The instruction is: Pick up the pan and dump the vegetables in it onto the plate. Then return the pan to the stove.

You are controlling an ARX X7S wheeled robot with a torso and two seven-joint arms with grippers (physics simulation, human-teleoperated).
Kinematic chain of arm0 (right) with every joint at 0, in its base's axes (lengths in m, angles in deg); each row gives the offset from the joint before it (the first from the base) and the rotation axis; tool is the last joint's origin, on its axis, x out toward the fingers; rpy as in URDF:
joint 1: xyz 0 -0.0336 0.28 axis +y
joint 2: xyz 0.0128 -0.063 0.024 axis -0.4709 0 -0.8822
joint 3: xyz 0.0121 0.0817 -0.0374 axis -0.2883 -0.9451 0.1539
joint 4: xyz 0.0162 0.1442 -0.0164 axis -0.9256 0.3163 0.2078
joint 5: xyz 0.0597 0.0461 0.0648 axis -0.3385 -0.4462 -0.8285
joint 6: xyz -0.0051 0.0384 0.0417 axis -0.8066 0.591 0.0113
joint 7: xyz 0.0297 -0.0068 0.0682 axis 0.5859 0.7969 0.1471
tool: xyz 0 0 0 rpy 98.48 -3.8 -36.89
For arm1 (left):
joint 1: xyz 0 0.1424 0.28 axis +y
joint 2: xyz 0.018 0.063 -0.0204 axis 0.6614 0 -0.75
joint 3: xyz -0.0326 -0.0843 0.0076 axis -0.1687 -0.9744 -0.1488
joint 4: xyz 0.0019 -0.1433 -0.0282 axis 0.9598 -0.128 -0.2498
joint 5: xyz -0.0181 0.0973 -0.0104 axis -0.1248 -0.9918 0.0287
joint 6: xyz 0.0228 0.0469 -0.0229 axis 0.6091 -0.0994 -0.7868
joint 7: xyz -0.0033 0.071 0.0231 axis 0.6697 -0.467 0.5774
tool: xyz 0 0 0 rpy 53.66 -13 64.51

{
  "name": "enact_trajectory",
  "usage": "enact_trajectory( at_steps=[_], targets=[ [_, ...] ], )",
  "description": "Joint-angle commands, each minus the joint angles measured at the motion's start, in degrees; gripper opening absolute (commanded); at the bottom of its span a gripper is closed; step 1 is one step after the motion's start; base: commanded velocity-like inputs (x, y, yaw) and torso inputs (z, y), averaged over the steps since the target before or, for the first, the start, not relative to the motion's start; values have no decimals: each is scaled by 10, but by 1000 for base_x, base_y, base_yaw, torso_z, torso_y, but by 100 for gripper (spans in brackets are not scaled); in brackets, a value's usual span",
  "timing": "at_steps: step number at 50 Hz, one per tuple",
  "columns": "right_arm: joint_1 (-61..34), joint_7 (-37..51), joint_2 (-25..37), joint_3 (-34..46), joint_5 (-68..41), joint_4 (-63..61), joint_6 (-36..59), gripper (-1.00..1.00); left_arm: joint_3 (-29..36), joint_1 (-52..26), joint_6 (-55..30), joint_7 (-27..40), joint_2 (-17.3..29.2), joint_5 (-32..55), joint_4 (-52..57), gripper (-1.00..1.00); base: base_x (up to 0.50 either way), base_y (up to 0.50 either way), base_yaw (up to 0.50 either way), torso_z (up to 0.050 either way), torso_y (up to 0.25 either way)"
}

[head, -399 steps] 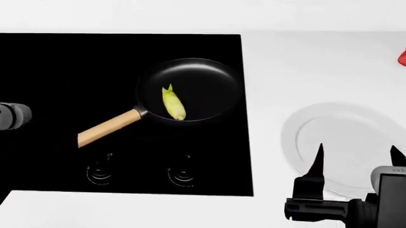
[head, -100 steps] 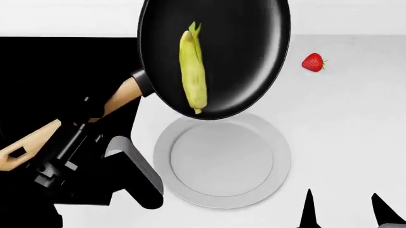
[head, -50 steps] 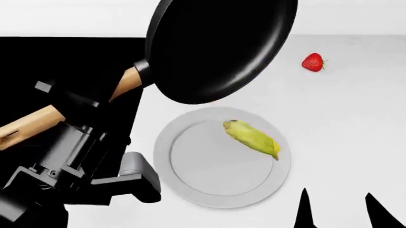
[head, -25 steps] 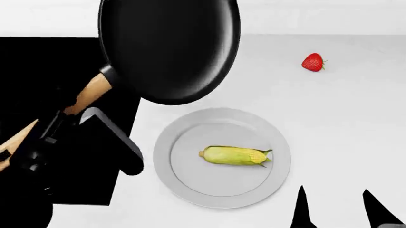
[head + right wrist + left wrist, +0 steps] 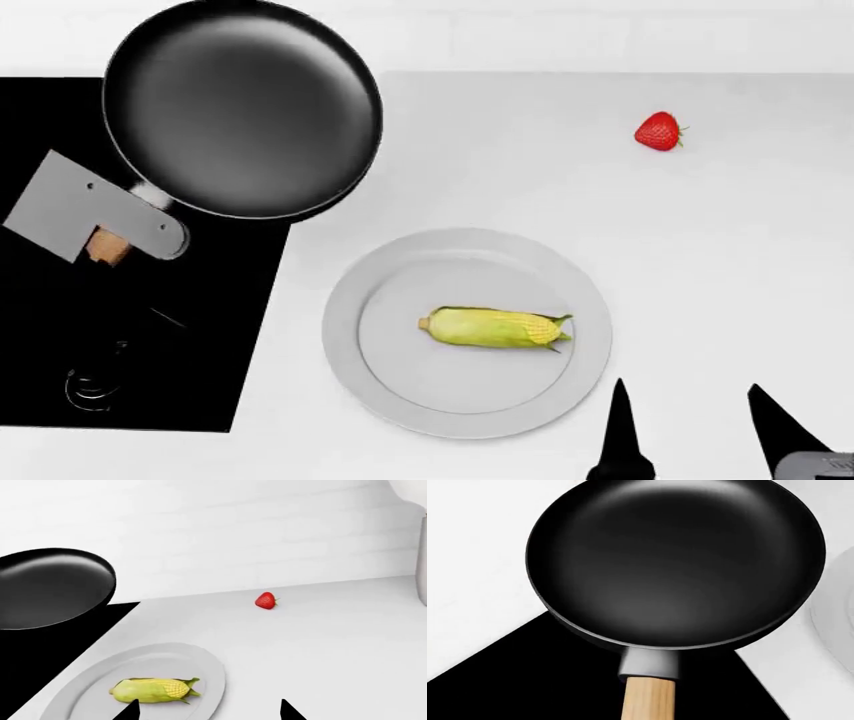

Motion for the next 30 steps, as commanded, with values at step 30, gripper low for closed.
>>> enact_trajectory(
  at_steps=[30],
  targets=[
    [2,12,3,3,-10,-2,1,100,-58,8,129,-34,-38,-54,-300,-100,0,0,0,0,2]
  ],
)
